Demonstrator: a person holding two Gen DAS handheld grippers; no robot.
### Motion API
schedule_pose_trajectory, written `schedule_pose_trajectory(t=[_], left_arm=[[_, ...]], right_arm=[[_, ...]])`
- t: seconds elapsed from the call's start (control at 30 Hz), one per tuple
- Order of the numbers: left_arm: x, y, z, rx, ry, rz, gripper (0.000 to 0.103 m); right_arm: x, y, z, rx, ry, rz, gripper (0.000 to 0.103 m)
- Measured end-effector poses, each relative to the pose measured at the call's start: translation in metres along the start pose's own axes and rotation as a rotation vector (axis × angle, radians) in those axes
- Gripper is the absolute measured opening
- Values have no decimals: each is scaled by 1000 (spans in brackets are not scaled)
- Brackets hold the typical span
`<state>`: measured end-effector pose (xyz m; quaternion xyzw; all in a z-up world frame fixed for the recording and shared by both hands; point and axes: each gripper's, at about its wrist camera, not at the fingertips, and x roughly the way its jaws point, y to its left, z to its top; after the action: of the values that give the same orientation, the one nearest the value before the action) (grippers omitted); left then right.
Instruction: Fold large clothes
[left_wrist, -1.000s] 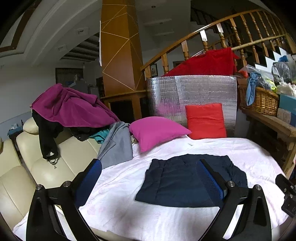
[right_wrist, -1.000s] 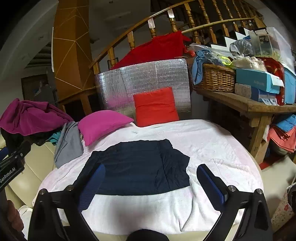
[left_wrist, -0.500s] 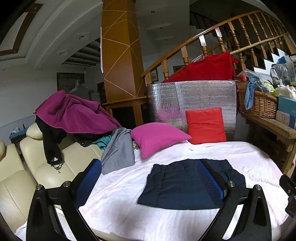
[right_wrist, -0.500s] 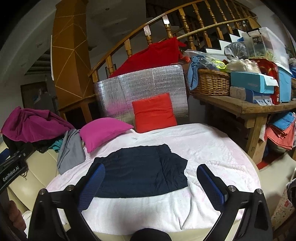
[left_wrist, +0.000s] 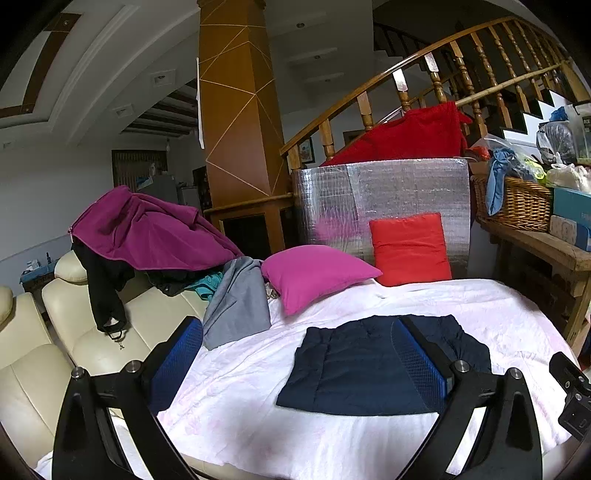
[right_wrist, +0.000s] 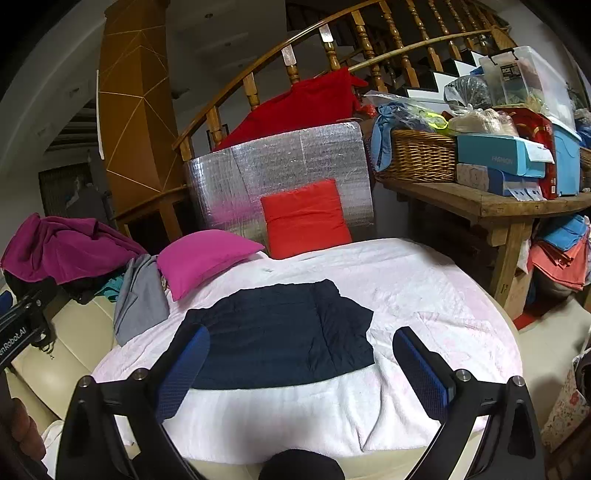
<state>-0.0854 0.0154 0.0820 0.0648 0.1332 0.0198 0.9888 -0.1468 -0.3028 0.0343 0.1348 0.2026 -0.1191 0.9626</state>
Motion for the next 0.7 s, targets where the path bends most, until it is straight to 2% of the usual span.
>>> schedule_pose_trajectory(t=[0.7], left_arm=[[0, 7, -3, -9, 15, 4, 101]], right_arm=[[-4, 3, -2, -2, -4, 0, 101]])
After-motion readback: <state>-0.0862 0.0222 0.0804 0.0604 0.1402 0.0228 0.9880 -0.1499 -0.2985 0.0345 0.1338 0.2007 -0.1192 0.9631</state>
